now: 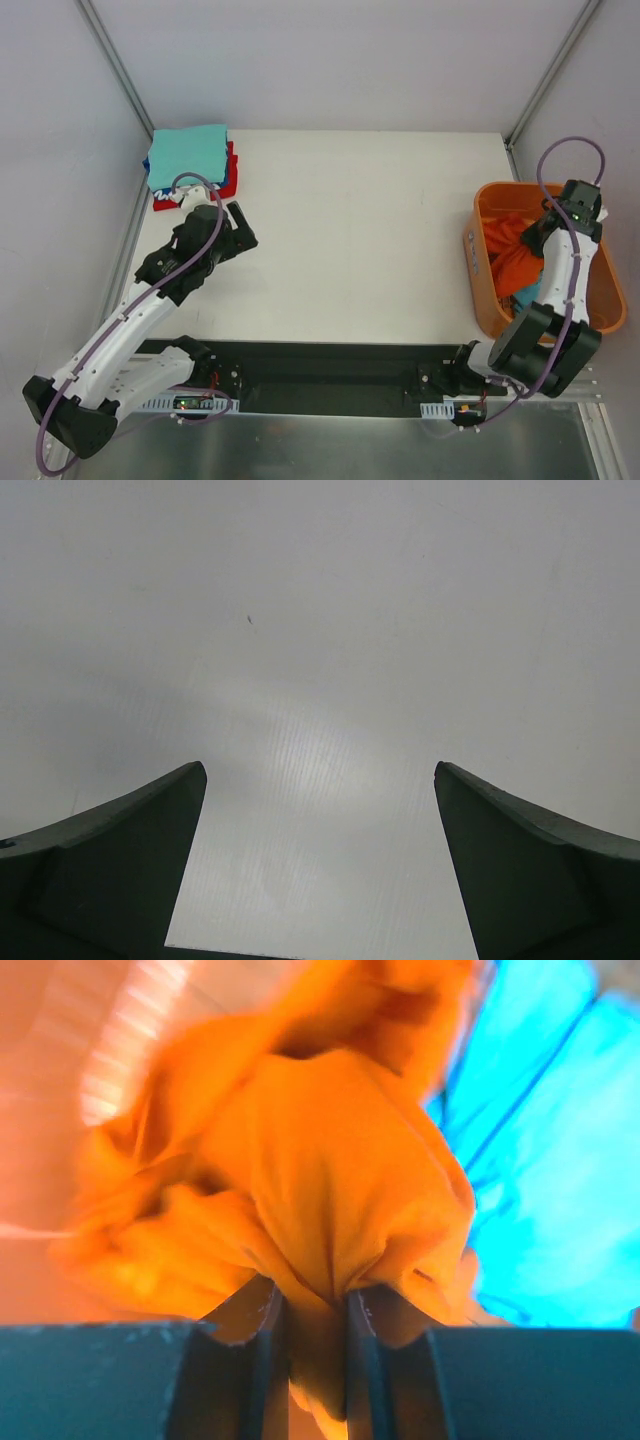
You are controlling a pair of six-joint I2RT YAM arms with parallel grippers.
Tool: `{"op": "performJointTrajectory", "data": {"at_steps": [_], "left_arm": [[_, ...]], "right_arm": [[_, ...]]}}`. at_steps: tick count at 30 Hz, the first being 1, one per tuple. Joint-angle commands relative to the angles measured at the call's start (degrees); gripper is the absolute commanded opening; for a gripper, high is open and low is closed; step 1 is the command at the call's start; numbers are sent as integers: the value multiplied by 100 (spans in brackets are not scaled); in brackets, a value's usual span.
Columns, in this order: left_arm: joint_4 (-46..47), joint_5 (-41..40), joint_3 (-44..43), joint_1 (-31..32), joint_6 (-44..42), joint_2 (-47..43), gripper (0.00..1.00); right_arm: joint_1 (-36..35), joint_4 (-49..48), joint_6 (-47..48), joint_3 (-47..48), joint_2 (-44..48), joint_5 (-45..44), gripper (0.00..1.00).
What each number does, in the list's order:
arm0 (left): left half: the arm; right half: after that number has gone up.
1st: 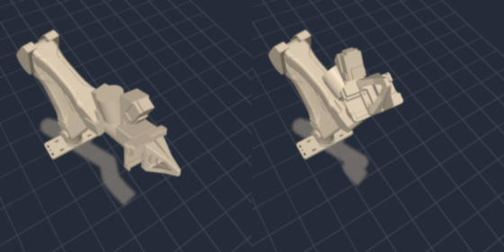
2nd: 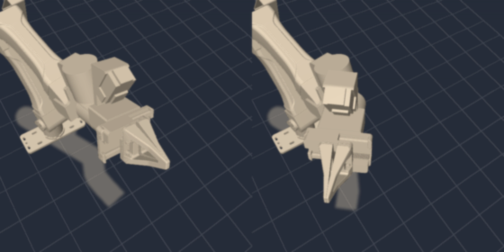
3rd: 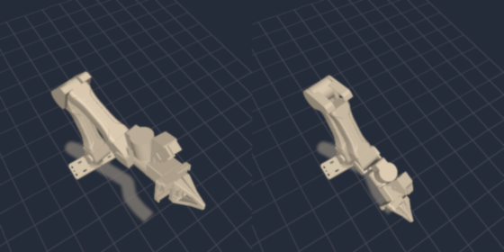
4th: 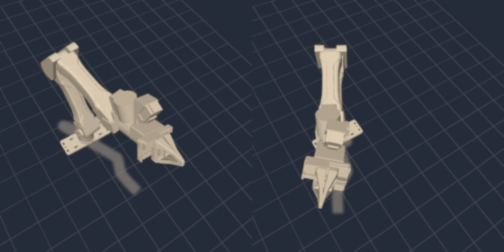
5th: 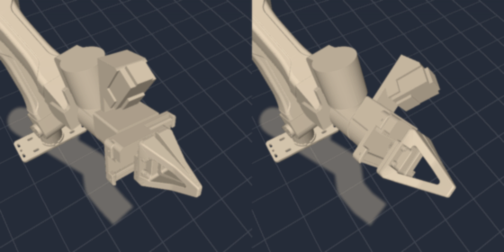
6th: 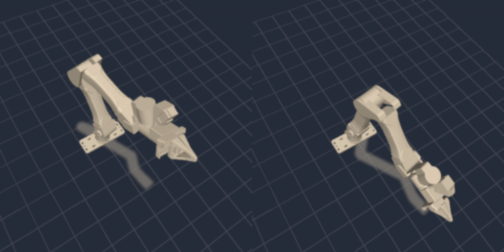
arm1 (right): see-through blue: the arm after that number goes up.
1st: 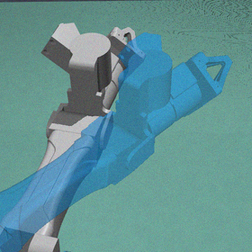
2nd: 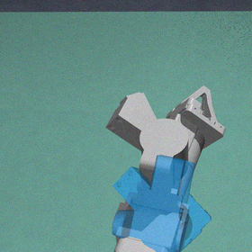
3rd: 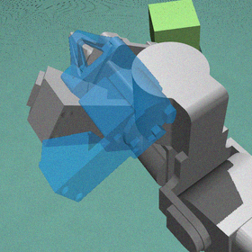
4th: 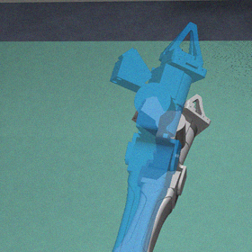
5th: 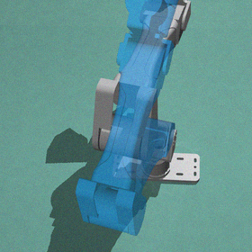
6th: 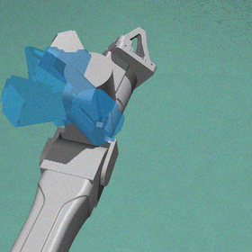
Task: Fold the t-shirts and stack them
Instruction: Grab crumpled tshirt from bin with the right arm, then move the tshirt to the center of the board
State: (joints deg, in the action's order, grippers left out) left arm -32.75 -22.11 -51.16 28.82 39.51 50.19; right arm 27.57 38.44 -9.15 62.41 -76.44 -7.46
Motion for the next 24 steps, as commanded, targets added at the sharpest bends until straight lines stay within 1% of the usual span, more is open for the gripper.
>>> {"op": "performJointTrajectory", "data": {"at_steps": [1,3,4,7,8,9,13,14,16,17,18,19,20,21,22,23,24], "left_arm": [[94,-294,-307,1,-136,-176,99],[94,-338,-368,1,-180,-220,99],[94,-347,-395,1,-206,-247,99],[94,-417,-465,1,-268,-308,99],[94,-443,-474,1,-285,-326,99],[94,-461,-492,1,-294,-335,99],[94,-417,-483,1,-312,-379,99],[94,-400,-483,1,-312,-370,99],[94,-329,-448,1,-321,-387,99],[94,-294,-448,1,-329,-388,99],[94,-277,-422,1,-347,-422,99],[94,-198,-413,1,-365,-449,99],[85,-163,-395,1,-373,-484,99],[67,-154,-378,1,-373,-554,99],[41,-145,-369,1,-304,-589,99],[-11,-127,-360,1,-286,-625,99],[-29,-110,-334,1,-268,-634,99]], "right_arm": [[29,181,167,1060,823,87,1],[29,252,229,1307,1034,131,1],[29,339,325,1674,1079,183,1],[11,350,457,2142,1298,464,1],[3,349,484,2457,1394,691,1],[-32,349,501,2599,1439,694,1],[-208,112,589,3109,1580,1772,1],[-426,68,685,3189,1554,2305,2],[-821,24,808,3426,1484,2792,3],[-1415,24,879,3479,1388,2890,4],[-1769,198,1297,3688,1308,2865,5],[-2130,330,1458,3812,1212,2795,8],[-2742,470,1616,3953,976,2803,9],[-3123,585,1774,4041,878,2777,11],[-3422,551,1785,4042,799,2637,12],[-3965,499,1837,3972,659,2593,13],[-4214,411,1925,3902,588,2523,14]]}}
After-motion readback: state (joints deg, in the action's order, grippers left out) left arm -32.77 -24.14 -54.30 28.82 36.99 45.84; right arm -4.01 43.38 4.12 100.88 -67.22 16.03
